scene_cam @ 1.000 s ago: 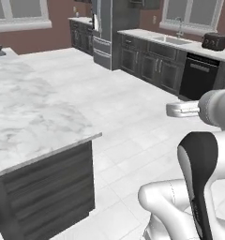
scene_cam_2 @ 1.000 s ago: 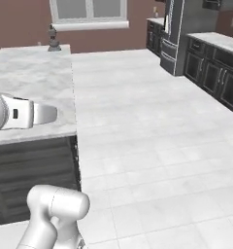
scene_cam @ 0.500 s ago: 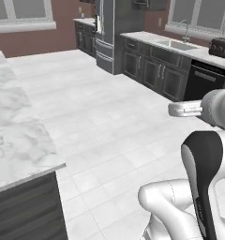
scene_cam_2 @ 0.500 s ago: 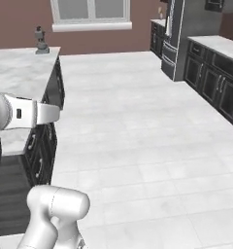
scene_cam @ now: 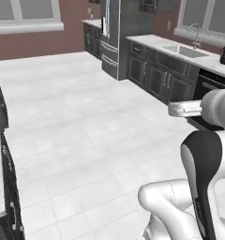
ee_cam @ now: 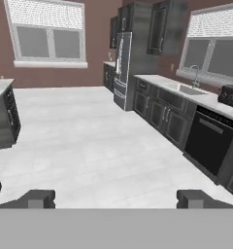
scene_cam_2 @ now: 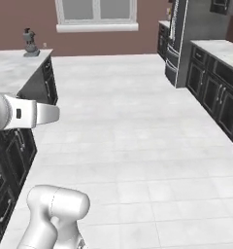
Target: Navigate to the fridge.
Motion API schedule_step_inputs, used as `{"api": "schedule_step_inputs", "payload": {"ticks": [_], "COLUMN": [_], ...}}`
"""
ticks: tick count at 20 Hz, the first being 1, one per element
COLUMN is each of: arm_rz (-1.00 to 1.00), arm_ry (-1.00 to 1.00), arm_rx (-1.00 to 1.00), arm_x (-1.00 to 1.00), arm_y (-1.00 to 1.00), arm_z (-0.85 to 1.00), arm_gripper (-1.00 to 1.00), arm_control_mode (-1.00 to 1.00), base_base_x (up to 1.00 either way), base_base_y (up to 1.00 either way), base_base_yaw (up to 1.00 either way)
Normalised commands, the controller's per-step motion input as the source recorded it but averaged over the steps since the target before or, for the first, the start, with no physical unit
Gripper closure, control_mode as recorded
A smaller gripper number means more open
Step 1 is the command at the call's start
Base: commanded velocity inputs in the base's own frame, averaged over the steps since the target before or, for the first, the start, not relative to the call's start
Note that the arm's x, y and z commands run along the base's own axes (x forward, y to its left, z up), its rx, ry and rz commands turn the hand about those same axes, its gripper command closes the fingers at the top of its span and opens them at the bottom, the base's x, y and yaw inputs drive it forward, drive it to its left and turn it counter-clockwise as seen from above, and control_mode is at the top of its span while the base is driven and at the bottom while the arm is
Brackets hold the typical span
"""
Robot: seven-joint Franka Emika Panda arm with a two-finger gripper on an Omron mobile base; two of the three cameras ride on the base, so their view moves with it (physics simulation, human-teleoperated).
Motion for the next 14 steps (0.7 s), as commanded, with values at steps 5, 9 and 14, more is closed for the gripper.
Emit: {"api": "schedule_step_inputs", "payload": {"ticks": [5, 9, 14], "arm_rz": [0.0, 0.0, 0.0], "arm_ry": [0.0, 0.0, 0.0], "arm_rx": [0.0, 0.0, 0.0], "arm_x": [0.0, 0.0, 0.0], "arm_y": [0.0, 0.0, 0.0], "arm_z": [0.0, 0.0, 0.0], "arm_gripper": [-1.0, -1.0, -1.0], "arm_control_mode": [1.0, 1.0, 1.0], "base_base_x": [1.0, 1.0, 1.0], "base_base_y": [-0.87, -0.68, -0.54], "base_base_yaw": [0.3, 0.3, 0.26]}}
